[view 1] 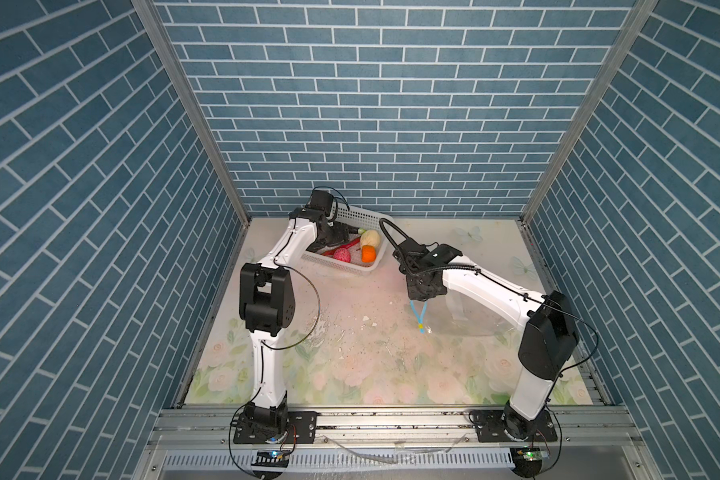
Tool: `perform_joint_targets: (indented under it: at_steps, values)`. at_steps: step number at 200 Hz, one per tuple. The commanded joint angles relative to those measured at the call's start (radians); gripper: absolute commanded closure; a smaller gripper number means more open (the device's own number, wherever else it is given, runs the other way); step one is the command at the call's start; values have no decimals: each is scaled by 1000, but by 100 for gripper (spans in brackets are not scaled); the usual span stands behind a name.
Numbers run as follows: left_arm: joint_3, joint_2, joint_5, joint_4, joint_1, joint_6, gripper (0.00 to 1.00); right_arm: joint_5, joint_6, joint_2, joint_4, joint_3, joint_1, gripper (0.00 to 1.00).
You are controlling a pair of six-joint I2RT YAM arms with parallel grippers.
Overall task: Place the food in the zip-top bag and seal the zipper
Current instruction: 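Release the zipper with the left gripper and move it over the basket, then lower the left gripper into the basket onto the yellow lemon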
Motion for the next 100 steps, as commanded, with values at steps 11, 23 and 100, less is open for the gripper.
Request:
perform_joint_targets:
  at_steps: [11, 23, 100]
  values:
    - [28, 30, -33, -56, 29, 35, 16, -9, -13, 7, 5, 23, -4, 100]
    - [9, 27, -21, -43, 28, 36, 17, -10, -14, 9, 4, 26, -4, 100]
    - [-85, -28, 5, -13, 26, 13, 18, -16, -9, 8, 3, 28, 0, 100]
